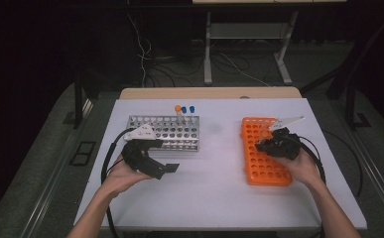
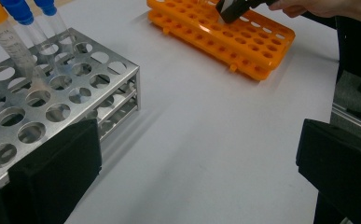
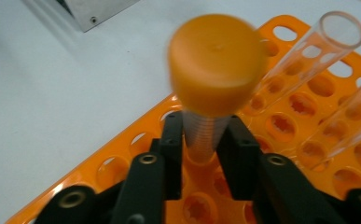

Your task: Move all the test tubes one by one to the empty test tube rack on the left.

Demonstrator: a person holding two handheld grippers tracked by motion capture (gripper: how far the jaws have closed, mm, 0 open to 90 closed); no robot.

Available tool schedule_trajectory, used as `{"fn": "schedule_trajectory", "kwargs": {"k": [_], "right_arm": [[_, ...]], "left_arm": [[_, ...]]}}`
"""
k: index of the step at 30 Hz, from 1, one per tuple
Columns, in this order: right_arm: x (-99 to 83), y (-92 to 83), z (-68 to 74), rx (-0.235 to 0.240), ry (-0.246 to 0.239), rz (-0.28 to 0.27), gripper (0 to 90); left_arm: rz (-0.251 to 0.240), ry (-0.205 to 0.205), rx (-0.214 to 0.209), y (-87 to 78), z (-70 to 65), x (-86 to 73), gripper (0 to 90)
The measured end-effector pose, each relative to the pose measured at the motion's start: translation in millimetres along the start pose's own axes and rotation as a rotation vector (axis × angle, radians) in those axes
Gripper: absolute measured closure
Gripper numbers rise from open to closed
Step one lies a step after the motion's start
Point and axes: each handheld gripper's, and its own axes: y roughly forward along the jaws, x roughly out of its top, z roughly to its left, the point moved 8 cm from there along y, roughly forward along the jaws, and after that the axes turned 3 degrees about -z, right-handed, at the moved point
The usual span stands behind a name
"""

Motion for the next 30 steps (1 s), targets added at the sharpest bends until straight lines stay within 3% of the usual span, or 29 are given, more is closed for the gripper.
{"fn": "schedule_trajectory", "kwargs": {"k": [17,30], "right_arm": [[18.2,-20.5,3.7,-0.017,-0.034,-0.016,73.8],[35.2,-43.0,22.3,0.017,-0.083,-0.019,73.8]], "left_arm": [[0.011,0.012,0.0,-2.0,-0.9,4.3,0.0],[0.028,0.033,-0.01,-2.3,-4.9,8.5,0.0]]}}
